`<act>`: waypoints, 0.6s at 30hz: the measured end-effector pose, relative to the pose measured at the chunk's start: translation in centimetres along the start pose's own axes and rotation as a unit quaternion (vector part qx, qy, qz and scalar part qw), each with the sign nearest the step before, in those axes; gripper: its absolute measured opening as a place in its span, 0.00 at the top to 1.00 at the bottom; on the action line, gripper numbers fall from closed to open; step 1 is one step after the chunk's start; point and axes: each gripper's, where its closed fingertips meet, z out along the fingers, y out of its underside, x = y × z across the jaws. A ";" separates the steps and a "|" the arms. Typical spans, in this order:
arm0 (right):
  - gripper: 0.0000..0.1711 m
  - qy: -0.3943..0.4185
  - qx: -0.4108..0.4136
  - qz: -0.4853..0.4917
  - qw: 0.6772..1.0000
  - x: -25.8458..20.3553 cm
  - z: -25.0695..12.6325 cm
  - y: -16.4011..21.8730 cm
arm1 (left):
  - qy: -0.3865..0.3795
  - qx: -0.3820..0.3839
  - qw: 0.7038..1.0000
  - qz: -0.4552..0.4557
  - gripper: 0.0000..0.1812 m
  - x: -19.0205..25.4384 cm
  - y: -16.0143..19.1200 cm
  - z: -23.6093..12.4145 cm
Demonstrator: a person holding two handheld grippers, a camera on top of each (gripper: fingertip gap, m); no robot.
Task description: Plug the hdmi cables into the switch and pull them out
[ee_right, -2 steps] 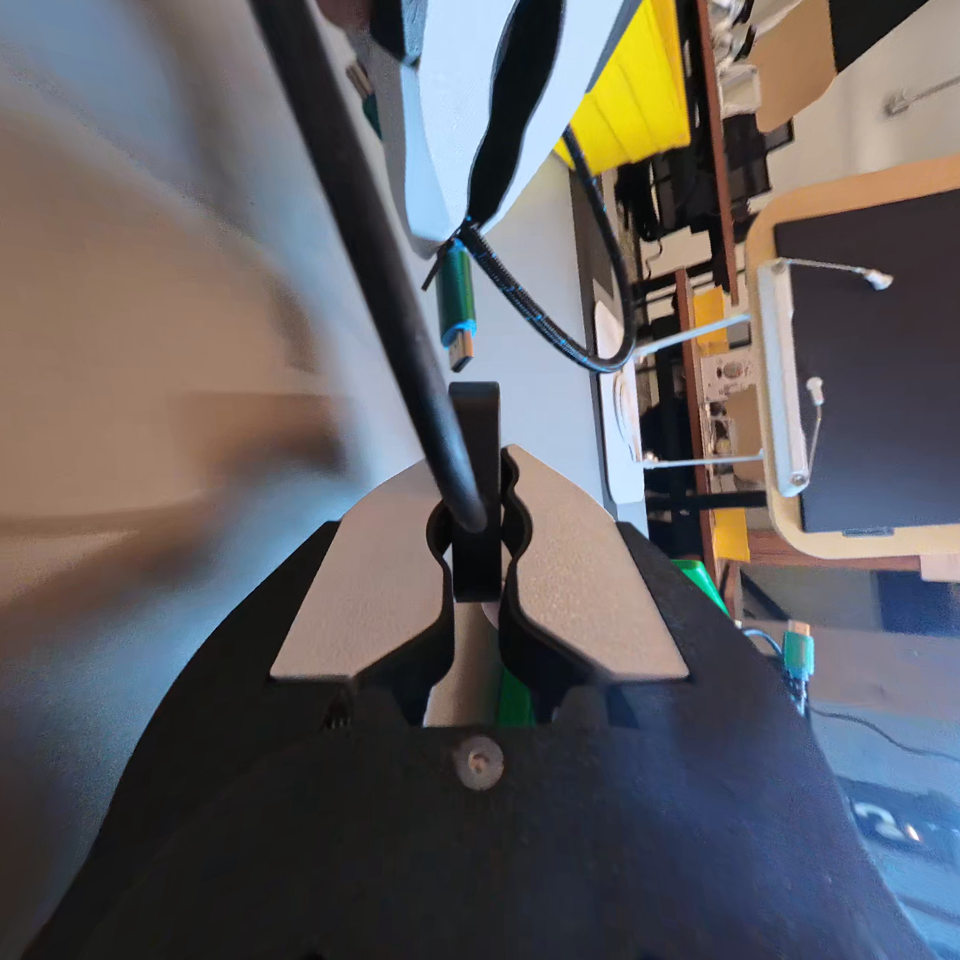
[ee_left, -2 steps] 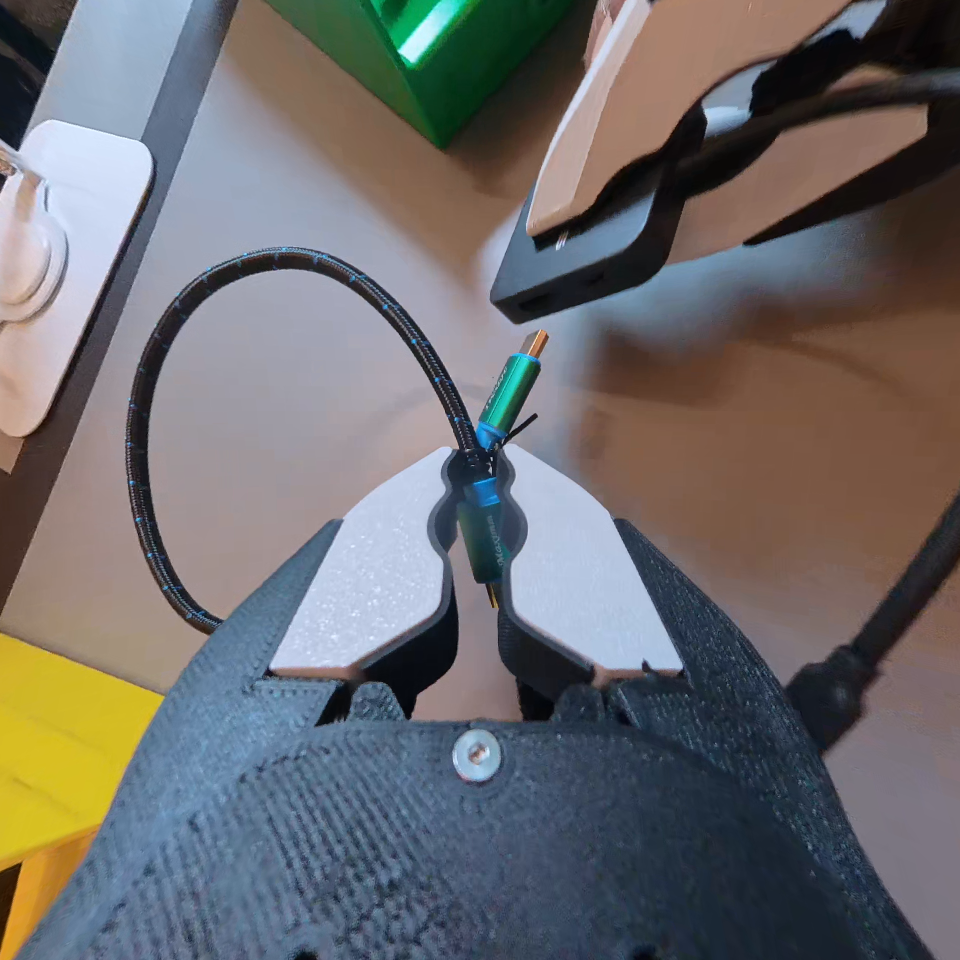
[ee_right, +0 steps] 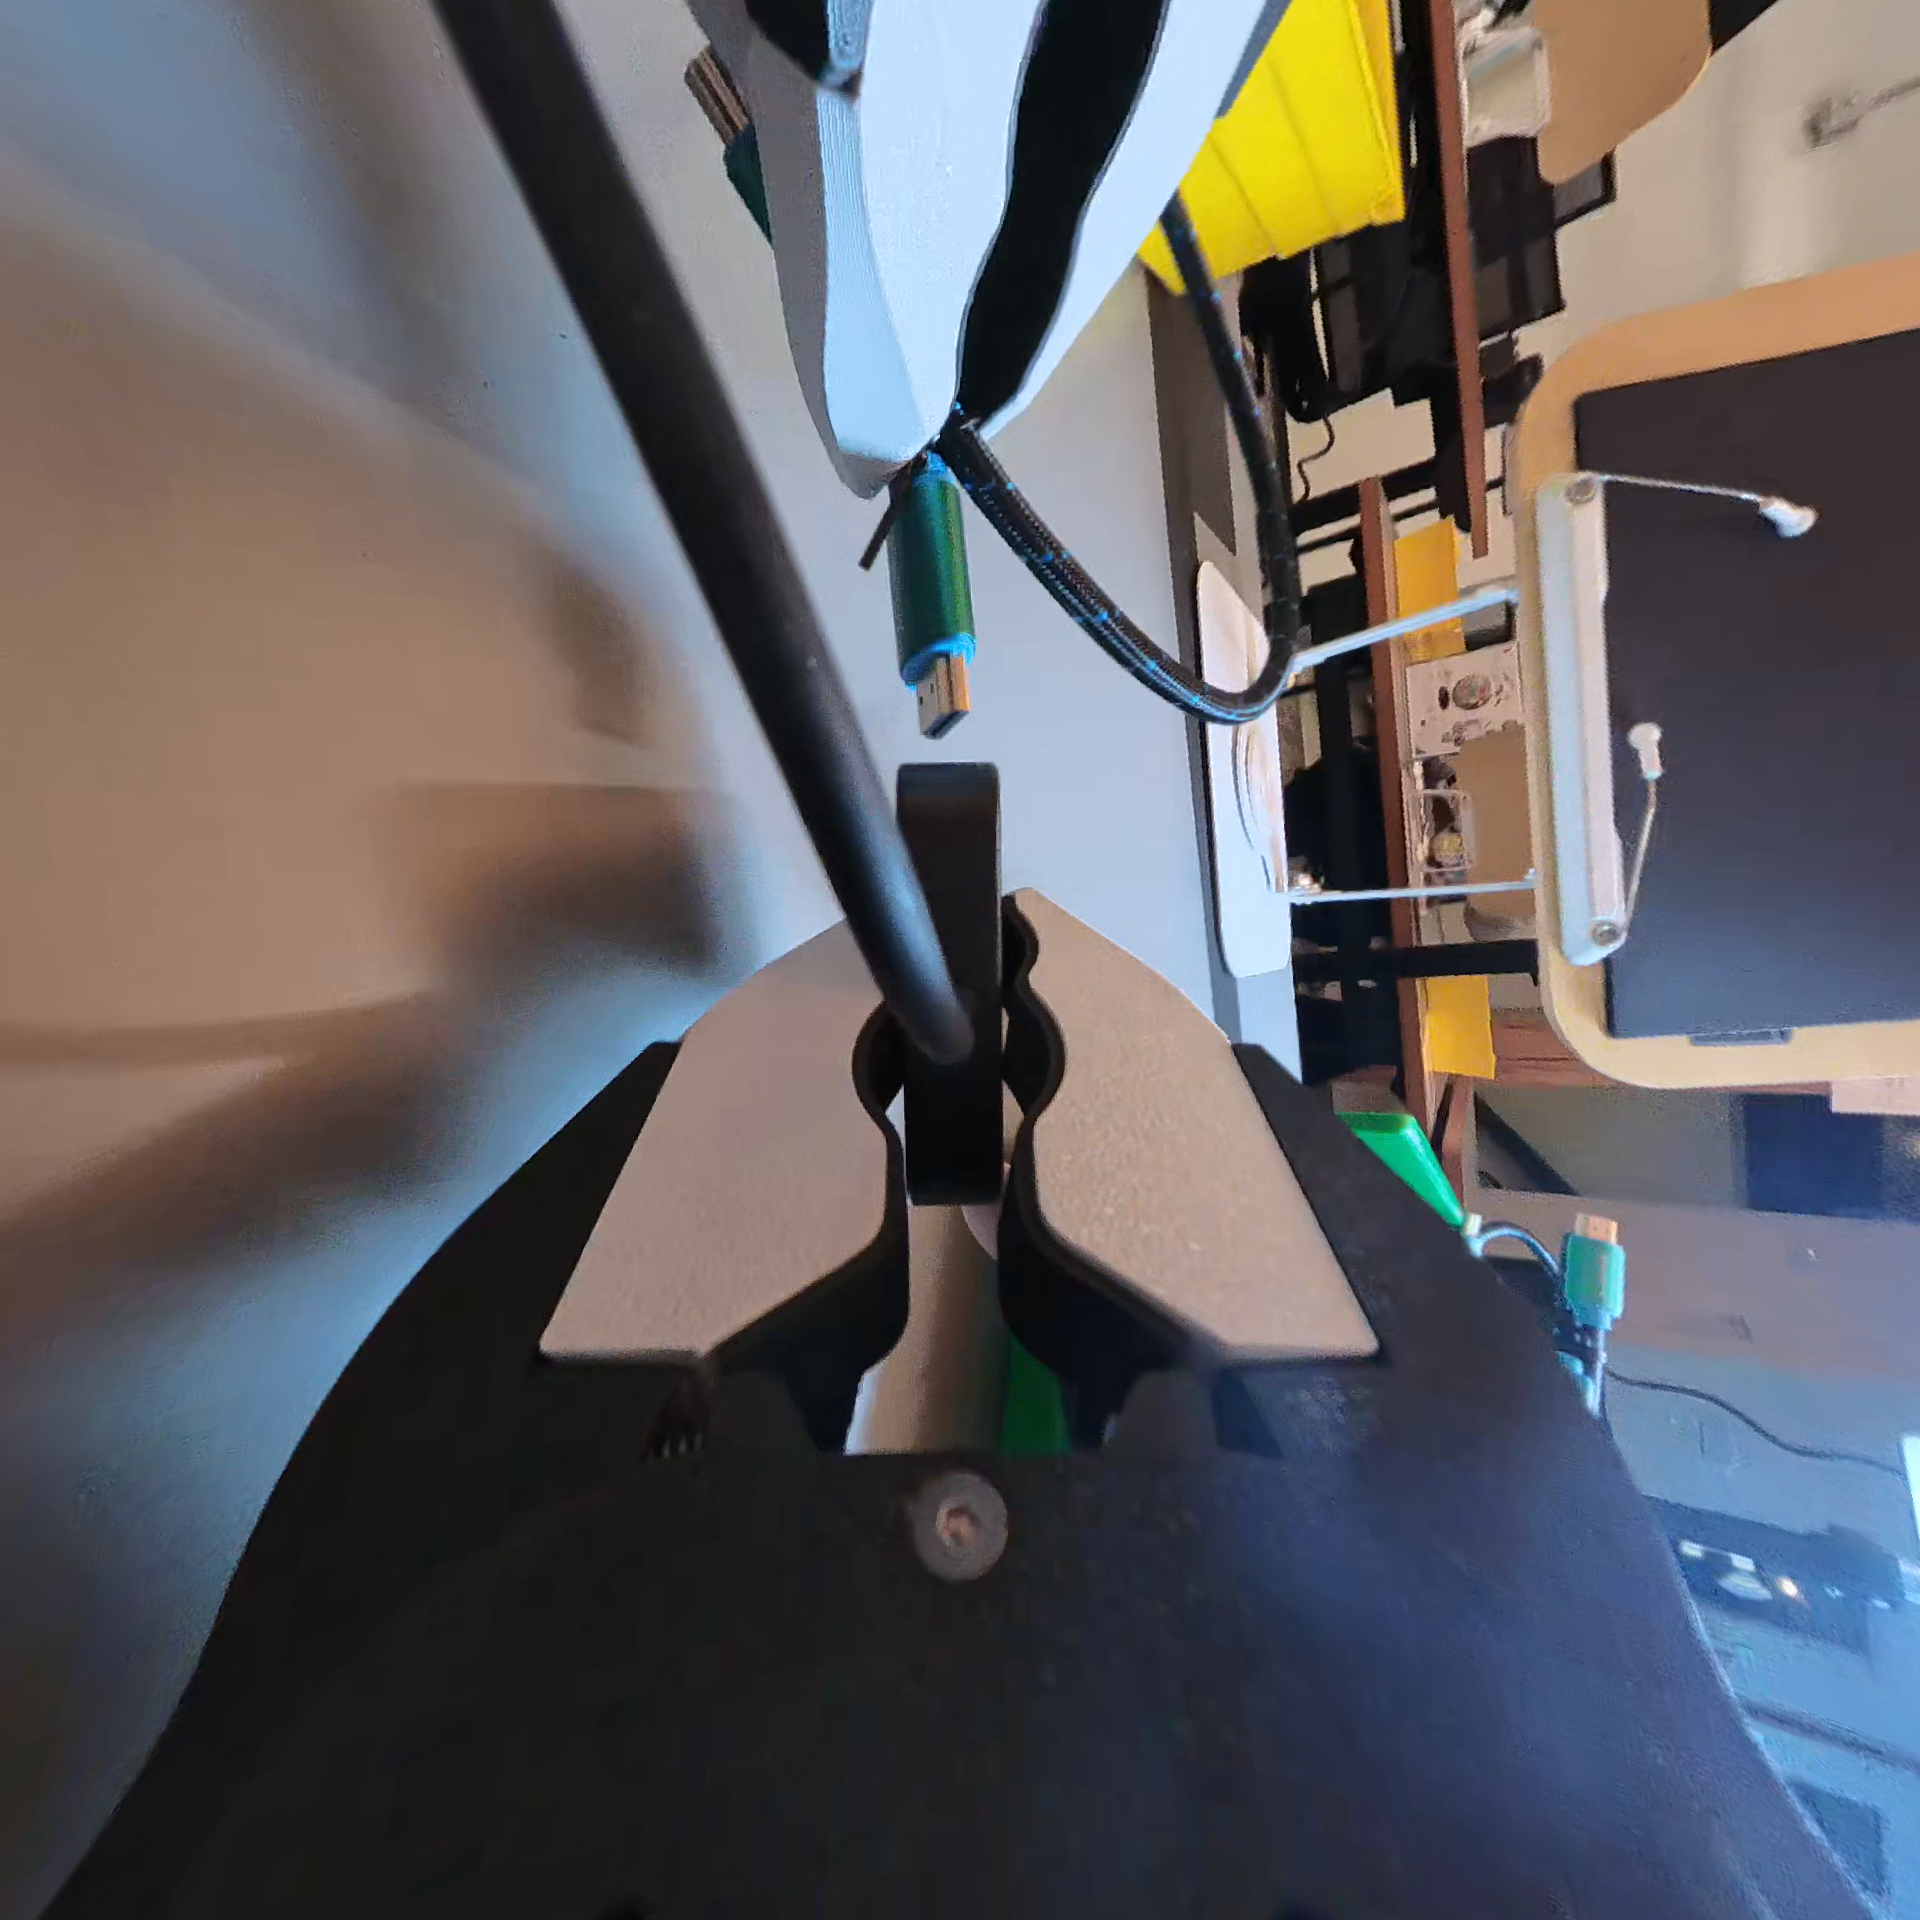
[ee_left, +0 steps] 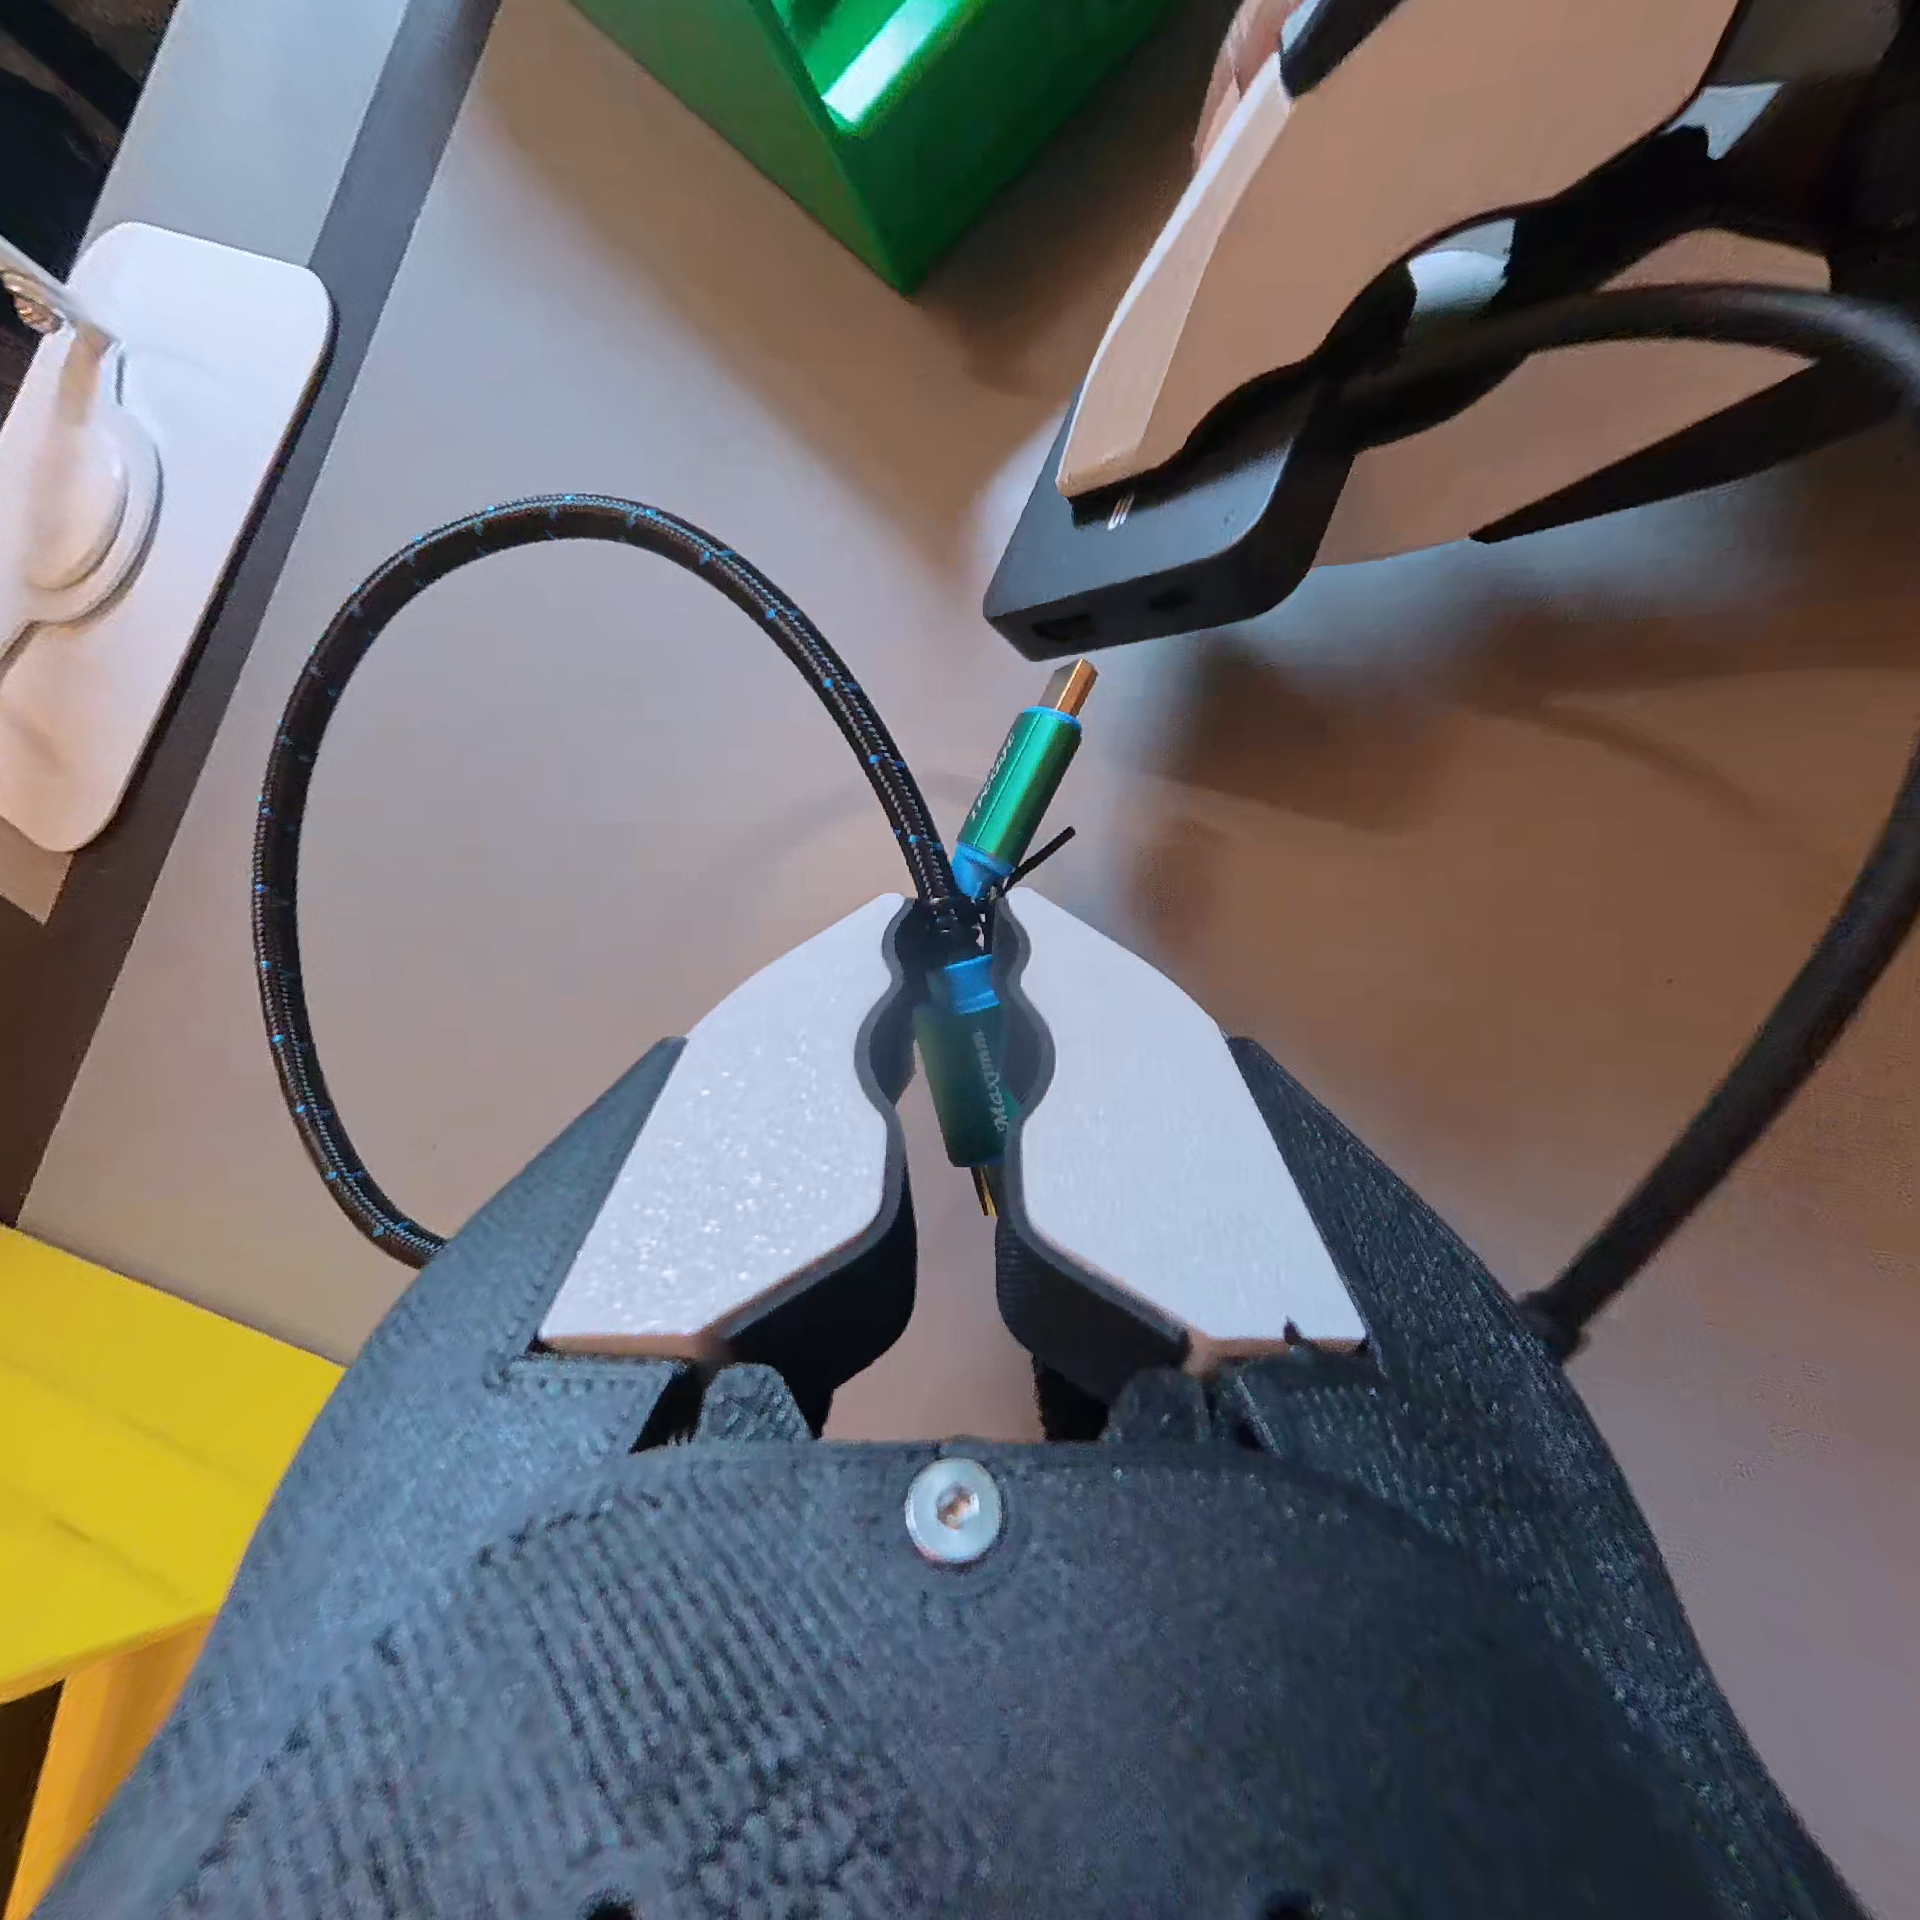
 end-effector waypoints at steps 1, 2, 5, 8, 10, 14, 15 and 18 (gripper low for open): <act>0.92 -0.005 -0.003 0.007 1.000 -0.2 0.0 -0.2 | -0.006 -0.005 1.000 0.006 0.93 0.0 0.0 0.0; 0.92 -0.015 -0.002 0.019 1.000 -0.5 0.0 -0.4 | -0.013 -0.009 1.000 0.011 0.93 0.0 0.0 -0.1; 0.92 -0.038 0.000 0.057 0.998 -0.9 0.0 -0.9 | -0.033 -0.025 0.999 0.032 0.93 0.0 0.1 -0.3; 0.92 -0.084 0.010 0.119 0.989 -1.4 -0.1 -1.1 | -0.028 -0.034 0.998 0.040 0.93 0.3 0.2 -0.3; 0.92 -0.115 0.012 0.141 0.983 -2.0 -0.2 -1.1 | -0.021 -0.039 0.998 0.042 0.93 0.5 0.3 -0.3; 0.92 -0.208 0.009 0.168 0.964 -3.2 -0.5 -1.2 | 0.014 -0.059 0.997 0.040 0.93 1.4 0.9 -0.1; 0.92 -0.228 0.008 0.170 0.959 -3.2 -0.6 -1.2 | 0.018 -0.065 0.997 0.041 0.93 1.6 1.0 0.0; 0.92 -0.281 0.006 0.175 0.944 -3.2 -0.9 -1.4 | 0.031 -0.086 0.995 0.034 0.93 1.8 1.1 -0.3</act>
